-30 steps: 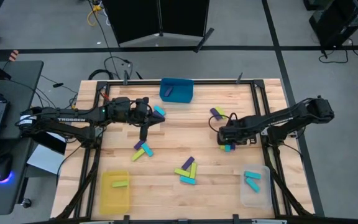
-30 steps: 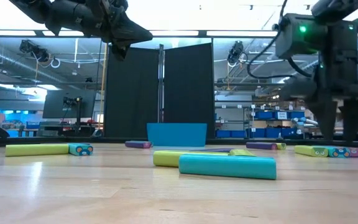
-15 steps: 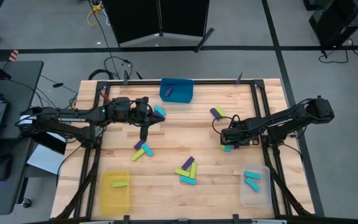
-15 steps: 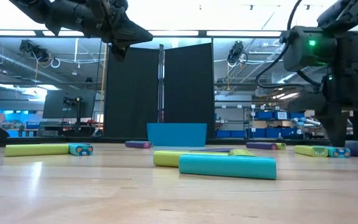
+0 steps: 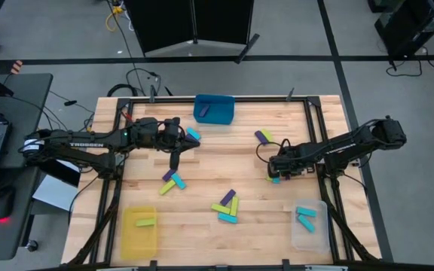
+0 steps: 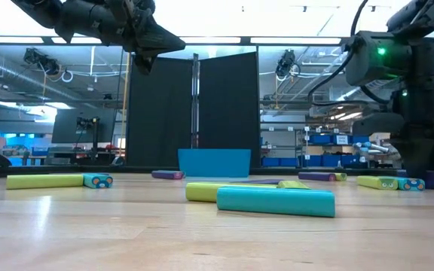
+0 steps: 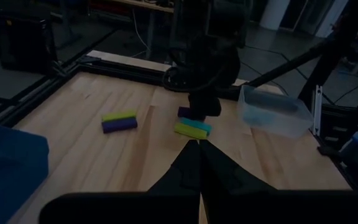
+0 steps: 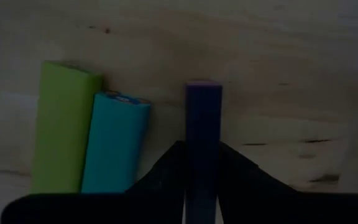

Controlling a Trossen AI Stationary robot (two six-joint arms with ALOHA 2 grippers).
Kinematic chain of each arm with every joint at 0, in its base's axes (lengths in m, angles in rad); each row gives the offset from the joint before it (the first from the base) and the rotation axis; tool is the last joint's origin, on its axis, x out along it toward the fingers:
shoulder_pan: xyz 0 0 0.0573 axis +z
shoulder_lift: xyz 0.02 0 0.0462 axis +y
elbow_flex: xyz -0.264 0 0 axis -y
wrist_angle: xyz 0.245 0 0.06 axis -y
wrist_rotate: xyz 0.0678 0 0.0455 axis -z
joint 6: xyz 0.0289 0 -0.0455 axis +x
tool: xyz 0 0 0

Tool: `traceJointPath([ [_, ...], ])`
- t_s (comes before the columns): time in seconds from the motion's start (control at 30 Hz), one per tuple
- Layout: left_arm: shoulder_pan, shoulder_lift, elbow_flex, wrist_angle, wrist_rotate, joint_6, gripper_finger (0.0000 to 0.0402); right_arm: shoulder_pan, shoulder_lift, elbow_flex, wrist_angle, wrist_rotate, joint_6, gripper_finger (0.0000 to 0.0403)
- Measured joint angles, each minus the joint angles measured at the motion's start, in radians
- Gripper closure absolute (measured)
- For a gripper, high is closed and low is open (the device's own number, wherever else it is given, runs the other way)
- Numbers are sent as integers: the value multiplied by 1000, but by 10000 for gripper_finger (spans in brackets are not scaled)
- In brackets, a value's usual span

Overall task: Sort blocks
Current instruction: Put the purple block into the blue bin

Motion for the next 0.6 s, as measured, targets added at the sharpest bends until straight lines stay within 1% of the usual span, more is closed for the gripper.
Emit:
traceJointPath([
  [0.1,0,0,0,-1,-1,-31,398,-1,-26,26,-55,20,-45,333],
  [0.23,0,0,0,-2,-8,-73,398,0,-87,95,-91,41,-104,333],
  [0.37,0,0,0,-3,-41,-82,398,-29,-135,174,-57,100,-198,333],
  [0.43,7,0,0,-1,-52,-99,398,-74,-134,205,-7,106,-285,333],
  [0.53,27,0,0,1,-54,-133,398,-168,-117,253,149,102,-416,333],
  [0.6,34,0,0,2,-56,-142,398,-237,-83,282,270,76,-496,333],
])
